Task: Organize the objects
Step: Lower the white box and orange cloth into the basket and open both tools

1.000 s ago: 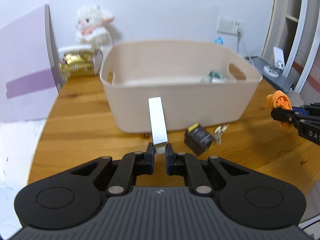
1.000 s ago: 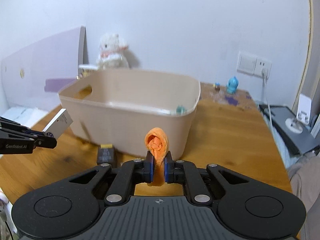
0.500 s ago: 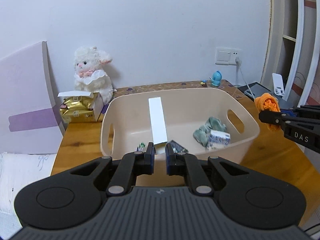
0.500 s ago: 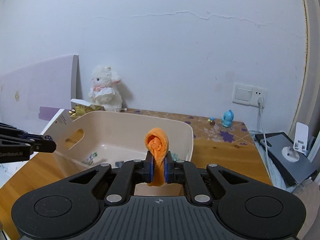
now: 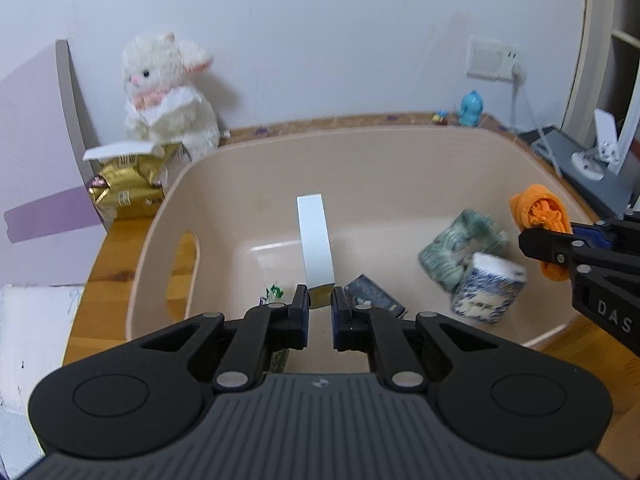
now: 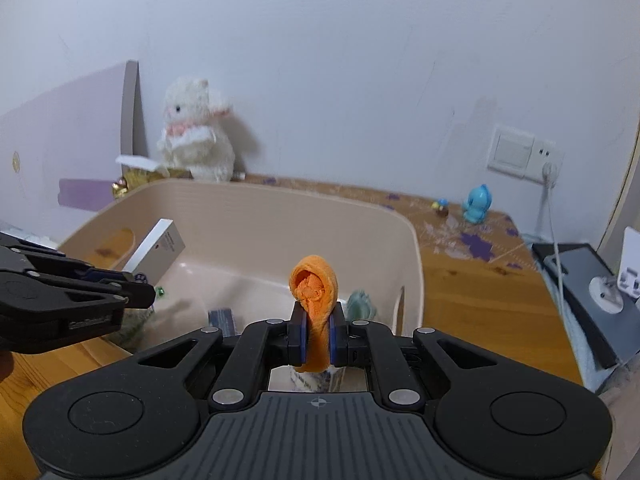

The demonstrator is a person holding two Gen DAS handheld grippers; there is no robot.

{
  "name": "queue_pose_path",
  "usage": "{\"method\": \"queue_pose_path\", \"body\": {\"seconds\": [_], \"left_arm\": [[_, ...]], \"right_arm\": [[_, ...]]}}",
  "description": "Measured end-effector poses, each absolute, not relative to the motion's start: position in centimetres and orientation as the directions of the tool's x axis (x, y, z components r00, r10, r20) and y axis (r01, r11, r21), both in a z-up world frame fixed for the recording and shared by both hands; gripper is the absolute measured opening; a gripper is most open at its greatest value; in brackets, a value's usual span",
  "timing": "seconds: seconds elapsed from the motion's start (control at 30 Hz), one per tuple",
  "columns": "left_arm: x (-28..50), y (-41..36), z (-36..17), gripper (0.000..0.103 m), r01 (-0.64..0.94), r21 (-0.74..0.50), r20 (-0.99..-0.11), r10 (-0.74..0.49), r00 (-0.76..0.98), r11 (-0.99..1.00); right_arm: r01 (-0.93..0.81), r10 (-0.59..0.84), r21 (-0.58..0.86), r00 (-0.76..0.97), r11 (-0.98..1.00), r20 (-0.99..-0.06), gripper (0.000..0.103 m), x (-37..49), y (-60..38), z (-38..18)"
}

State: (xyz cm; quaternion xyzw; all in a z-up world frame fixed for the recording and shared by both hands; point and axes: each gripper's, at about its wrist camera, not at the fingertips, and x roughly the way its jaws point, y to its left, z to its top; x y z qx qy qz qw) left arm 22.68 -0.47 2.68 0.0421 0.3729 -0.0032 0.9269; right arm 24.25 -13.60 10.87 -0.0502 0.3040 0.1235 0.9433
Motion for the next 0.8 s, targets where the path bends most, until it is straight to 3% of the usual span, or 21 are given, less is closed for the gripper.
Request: {"method": "queue_pose_path", "body": {"seconds": [0.17,0.2,0.3,0.37,0.4,0.43,0.8], "left_arm": [[23.5,-0.2,1.7,0.014,0.03,0.064,-0.715,0.025,0.699,0.997],[23.4,-0.2,1.8,0.015,0.03,0.062,-0.715,0.024,0.698,0.998],[22.9,0.0,2.2,0.018,0.025,0.058,-0.711,0.024,0.702,0.998],[22.5,0.2,2.7,0.044,0.015,0.04,-0.707,0.018,0.707,0.999],[22.1,0.3,3.1,0.063,0.005,0.035,-0.697,0.021,0.717,0.999],[21.6,0.2,3.6,0.073,-0.005,0.035,-0.684,0.027,0.729,0.999],[16.3,-0.4,6.2,0.08,-0.009,0.075,-0.64,0.055,0.767,0.997]], "right_arm": [[-0.269,0.196,-0.029,0.767,0.963,-0.611,0.016,24.5,-13.2,10.0],[-0.268,0.194,-0.031,0.768,0.963,-0.61,0.027,24.4,-13.2,10.0],[-0.265,0.205,-0.013,0.776,0.964,-0.596,0.04,23.9,-13.3,10.5],[-0.26,0.209,-0.005,0.785,0.965,-0.583,0.052,23.5,-13.4,11.0],[-0.258,0.208,-0.004,0.791,0.966,-0.575,0.061,23.3,-13.5,11.3],[-0.256,0.209,-0.004,0.798,0.967,-0.566,0.064,23.0,-13.6,11.6],[-0.24,0.22,0.028,0.827,0.97,-0.518,0.092,18.7,-15.8,13.6]]}}
